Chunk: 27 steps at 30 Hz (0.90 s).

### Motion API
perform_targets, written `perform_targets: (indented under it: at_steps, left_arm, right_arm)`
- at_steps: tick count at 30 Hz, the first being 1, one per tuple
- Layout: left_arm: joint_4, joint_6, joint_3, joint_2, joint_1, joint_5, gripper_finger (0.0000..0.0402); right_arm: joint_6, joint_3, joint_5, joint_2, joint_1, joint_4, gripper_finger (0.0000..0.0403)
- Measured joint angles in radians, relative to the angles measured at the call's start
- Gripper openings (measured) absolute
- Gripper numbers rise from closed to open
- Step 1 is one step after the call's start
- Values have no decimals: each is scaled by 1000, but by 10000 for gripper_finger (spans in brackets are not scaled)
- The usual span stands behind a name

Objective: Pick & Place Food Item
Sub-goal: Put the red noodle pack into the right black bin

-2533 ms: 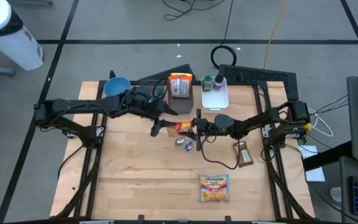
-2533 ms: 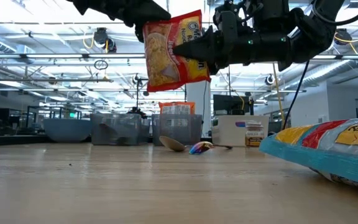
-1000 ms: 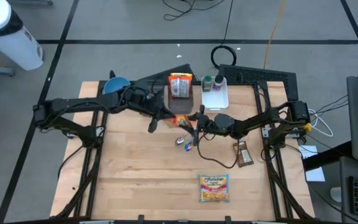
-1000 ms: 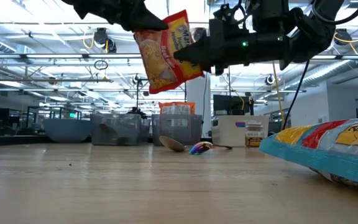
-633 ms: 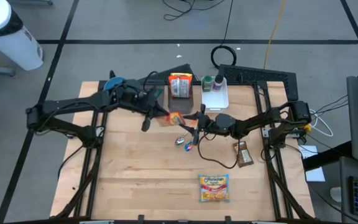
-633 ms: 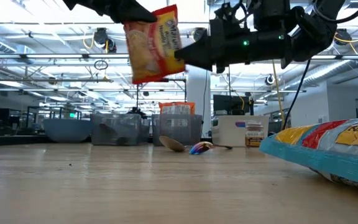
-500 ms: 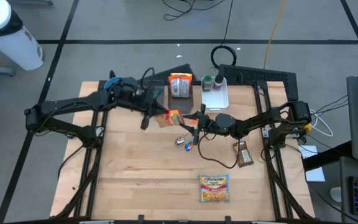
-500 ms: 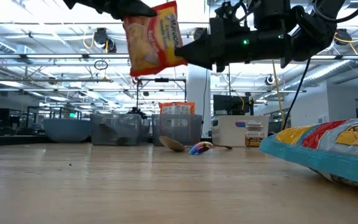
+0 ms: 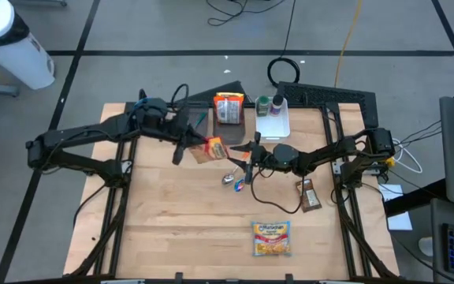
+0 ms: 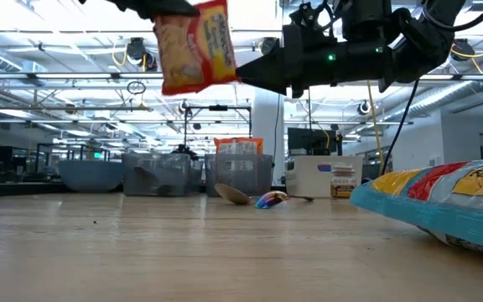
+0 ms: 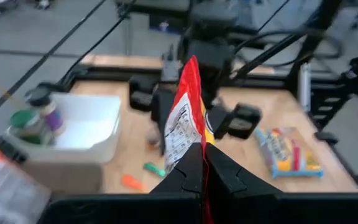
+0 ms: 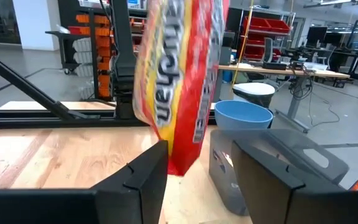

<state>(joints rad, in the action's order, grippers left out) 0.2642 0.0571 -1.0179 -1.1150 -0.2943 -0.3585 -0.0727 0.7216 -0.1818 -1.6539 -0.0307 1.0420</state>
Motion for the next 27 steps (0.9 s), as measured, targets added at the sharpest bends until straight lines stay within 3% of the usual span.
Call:
perform_targets:
  at_steps: [13,22,27]
  left_arm:
    - [23,7,1,32,0,3,0]
    - [26,46,1,32,0,128,0]
    - [19,45,1,32,-3,131,0]
  right_arm:
    - [0,0,0,0,0,0,173]
    - [0,0,0,0,0,0,172]
    - [0,0,0,0,0,0,175]
